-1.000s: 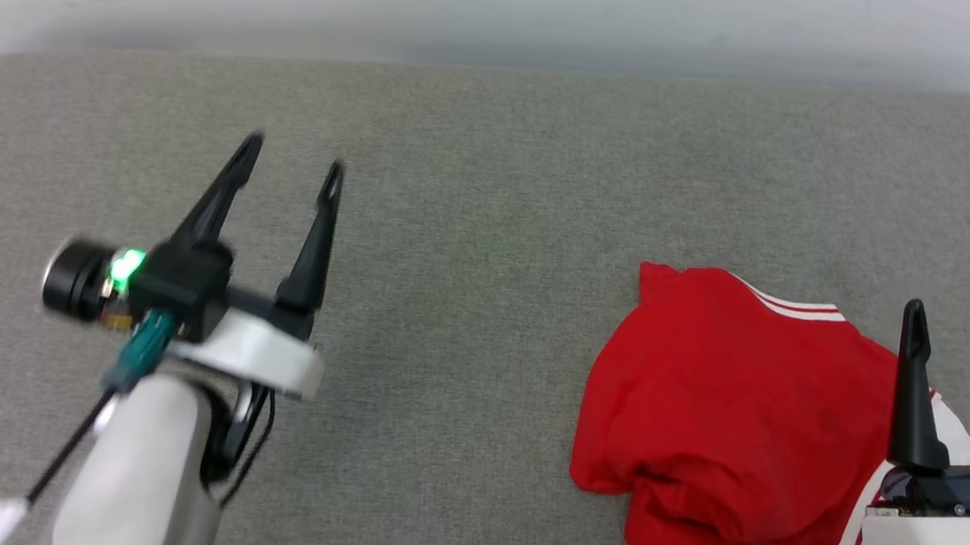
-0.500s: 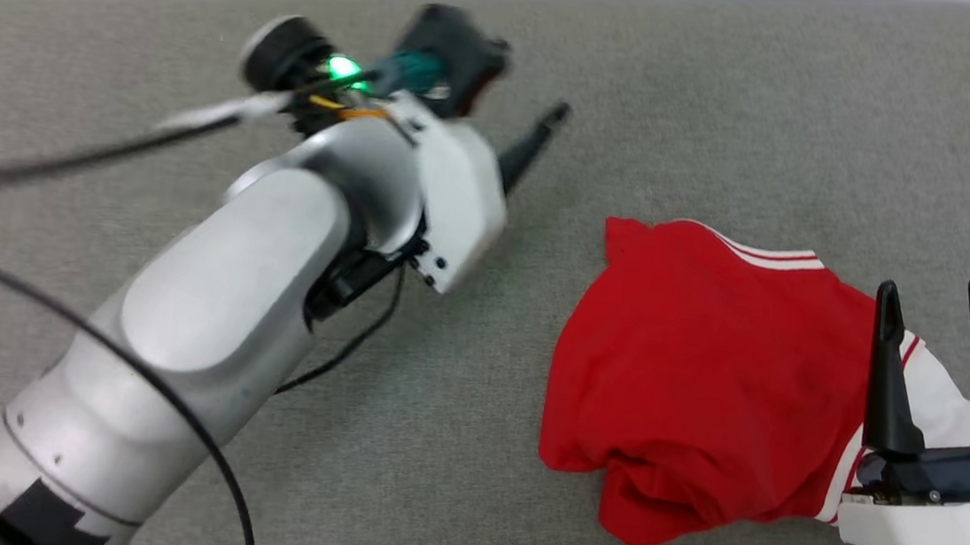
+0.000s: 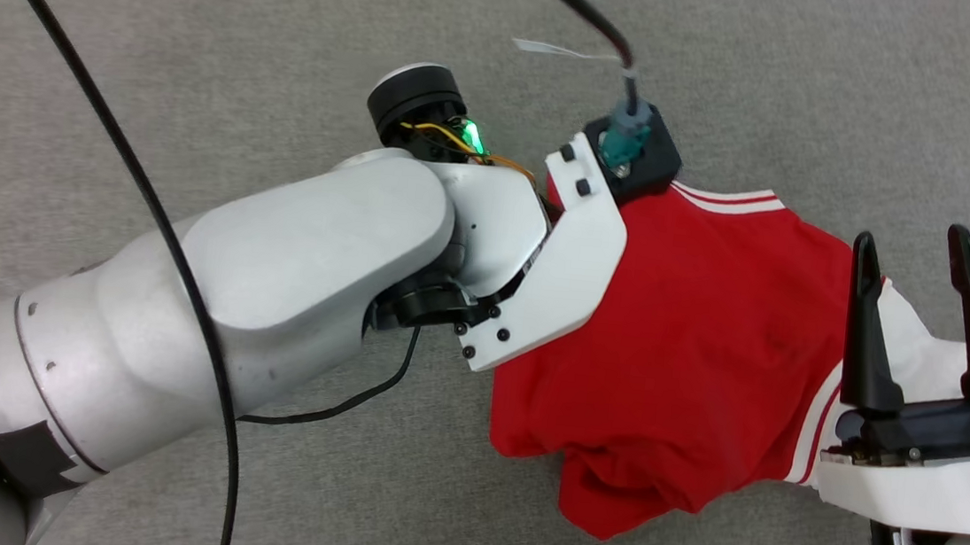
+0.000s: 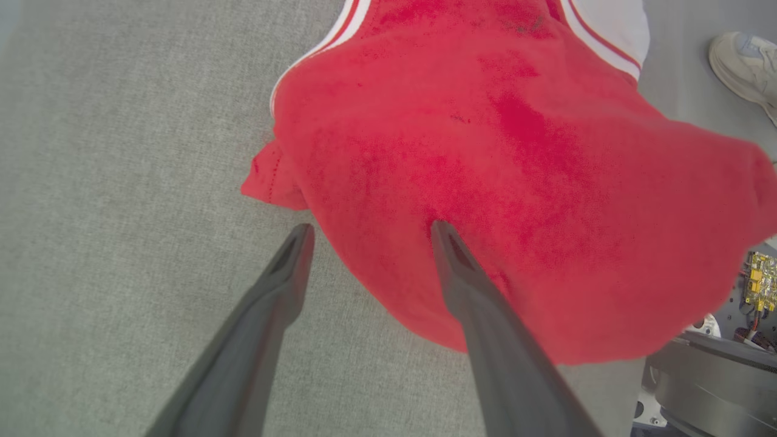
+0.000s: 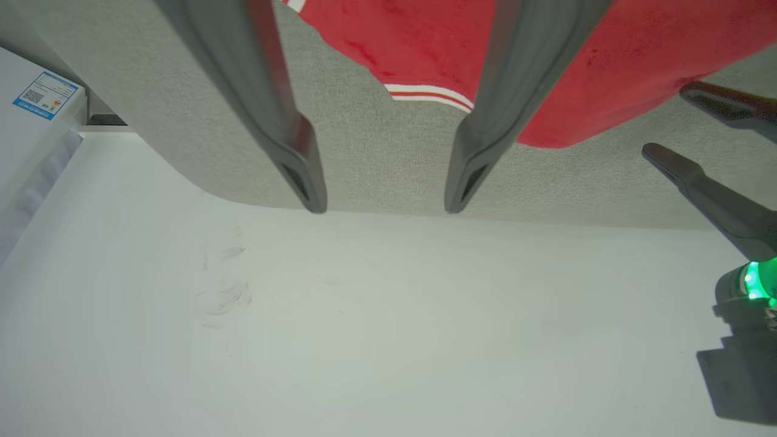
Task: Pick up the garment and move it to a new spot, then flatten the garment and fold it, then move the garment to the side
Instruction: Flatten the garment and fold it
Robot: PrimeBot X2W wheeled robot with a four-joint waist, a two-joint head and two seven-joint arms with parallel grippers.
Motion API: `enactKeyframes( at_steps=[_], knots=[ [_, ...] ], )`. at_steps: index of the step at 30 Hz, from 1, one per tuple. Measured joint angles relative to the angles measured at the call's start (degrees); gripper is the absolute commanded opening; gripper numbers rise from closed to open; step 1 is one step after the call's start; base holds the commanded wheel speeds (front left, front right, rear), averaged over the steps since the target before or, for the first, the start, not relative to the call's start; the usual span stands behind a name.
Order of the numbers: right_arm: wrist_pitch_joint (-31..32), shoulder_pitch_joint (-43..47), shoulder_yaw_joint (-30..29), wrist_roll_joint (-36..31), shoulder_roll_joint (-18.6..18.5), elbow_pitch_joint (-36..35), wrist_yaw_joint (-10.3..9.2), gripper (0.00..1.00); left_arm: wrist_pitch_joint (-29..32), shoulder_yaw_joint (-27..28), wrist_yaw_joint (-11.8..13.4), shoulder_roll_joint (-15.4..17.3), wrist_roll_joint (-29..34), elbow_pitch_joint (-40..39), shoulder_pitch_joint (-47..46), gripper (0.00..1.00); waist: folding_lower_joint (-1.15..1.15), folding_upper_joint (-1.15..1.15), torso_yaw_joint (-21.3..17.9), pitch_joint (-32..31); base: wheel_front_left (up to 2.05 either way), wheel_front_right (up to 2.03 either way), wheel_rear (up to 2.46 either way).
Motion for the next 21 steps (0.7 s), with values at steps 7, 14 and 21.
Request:
enactKeyframes(
  at_steps=[7, 14, 21],
  knots=[
    [0.0, -2.8, 0.7, 0.0, 0.7, 0.3, -0.01, 1.0, 12.4, -1.5, 0.0, -0.8, 4.4, -2.1, 1.9, 1.0, 0.0, 0.0, -2.2, 3.8, 0.0, 0.0, 0.0],
    [0.0, -4.7, 1.8, 0.0, 1.2, 1.1, -0.01, 1.0, 22.2, -0.3, 0.1, 0.2, 10.5, -6.9, 6.5, 1.0, 0.0, 0.0, -3.8, 6.7, 0.0, 0.0, 0.0],
    [0.0, -5.4, 2.3, -0.7, 1.5, 1.9, 0.0, 1.0, 18.7, -0.8, 0.0, 1.0, 11.7, -7.8, 6.8, 0.0, 0.0, 0.0, -3.5, 6.6, 0.0, 0.0, 0.0]
  ],
)
